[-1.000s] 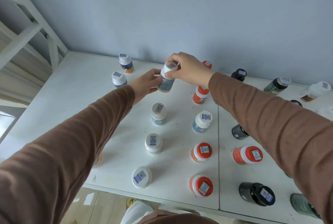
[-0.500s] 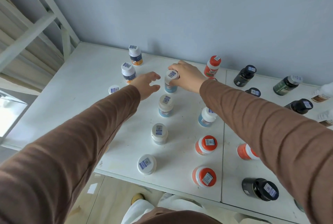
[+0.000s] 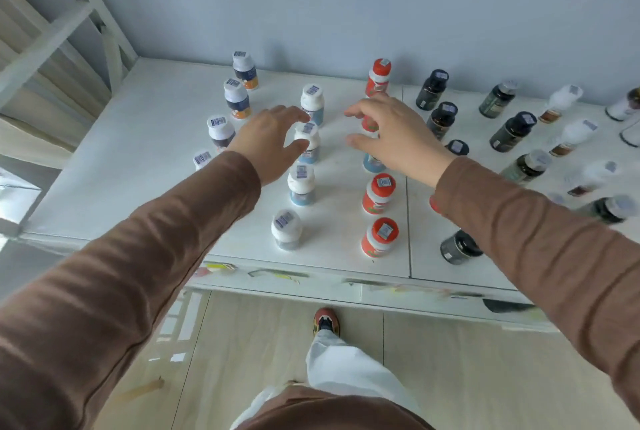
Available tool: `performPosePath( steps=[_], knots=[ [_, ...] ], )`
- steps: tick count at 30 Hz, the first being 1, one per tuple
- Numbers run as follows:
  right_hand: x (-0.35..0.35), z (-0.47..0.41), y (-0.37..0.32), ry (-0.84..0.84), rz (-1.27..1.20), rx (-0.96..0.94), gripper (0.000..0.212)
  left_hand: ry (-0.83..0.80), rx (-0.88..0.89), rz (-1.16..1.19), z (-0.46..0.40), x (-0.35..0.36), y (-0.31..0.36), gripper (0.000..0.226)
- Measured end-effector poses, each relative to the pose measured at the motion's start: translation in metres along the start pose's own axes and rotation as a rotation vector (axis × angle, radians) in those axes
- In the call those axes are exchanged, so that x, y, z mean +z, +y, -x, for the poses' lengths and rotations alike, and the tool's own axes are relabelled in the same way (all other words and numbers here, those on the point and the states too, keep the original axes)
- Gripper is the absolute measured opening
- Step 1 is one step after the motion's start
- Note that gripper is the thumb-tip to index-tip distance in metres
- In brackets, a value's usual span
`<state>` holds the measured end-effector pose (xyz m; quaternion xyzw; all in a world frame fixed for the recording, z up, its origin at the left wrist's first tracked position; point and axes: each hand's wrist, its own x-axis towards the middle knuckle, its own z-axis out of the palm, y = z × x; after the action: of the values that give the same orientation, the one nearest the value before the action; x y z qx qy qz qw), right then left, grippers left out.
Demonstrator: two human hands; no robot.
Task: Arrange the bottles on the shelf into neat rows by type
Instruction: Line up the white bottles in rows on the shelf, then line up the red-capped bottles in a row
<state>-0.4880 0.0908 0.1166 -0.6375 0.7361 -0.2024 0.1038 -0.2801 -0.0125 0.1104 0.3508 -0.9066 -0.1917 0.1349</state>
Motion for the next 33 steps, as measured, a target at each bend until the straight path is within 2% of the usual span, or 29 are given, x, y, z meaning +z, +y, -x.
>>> performPosePath(
  steps=[7, 13, 15, 18, 21, 23, 28, 33],
  knots=[
    [-0.003, 0.125, -0.005, 0.148, -0.04, 0.065, 0.028, 0.0, 0.155, 0.021, 0.092, 0.02, 0.046, 0.038],
    [0.04, 0.199, 0.014, 0.167, -0.091, 0.163, 0.019, -0.137, 0.076, 0.002, 0.145, 0.083, 0.048, 0.042],
    [0.062, 0.212, 0.023, 0.12, -0.033, 0.175, 0.025, -0.182, 0.036, -0.013, 0.153, 0.108, 0.042, 0.048],
    [0.097, 0.224, 0.034, 0.023, 0.092, 0.161, 0.047, -0.217, 0.018, -0.072, 0.158, 0.139, 0.036, 0.067],
    [0.126, 0.229, 0.042, 0.005, 0.179, 0.12, 0.067, -0.172, 0.015, -0.136, 0.159, 0.16, 0.034, 0.082],
    [0.139, 0.23, 0.044, 0.047, 0.211, 0.114, 0.072, -0.107, -0.005, -0.151, 0.16, 0.168, 0.034, 0.084],
    [0.155, 0.23, 0.045, 0.187, 0.192, 0.143, 0.062, 0.043, 0.011, -0.161, 0.159, 0.179, 0.029, 0.066],
    [0.162, 0.228, 0.049, 0.256, 0.186, 0.142, 0.05, 0.092, 0.027, -0.156, 0.157, 0.186, 0.025, 0.06]
  ],
)
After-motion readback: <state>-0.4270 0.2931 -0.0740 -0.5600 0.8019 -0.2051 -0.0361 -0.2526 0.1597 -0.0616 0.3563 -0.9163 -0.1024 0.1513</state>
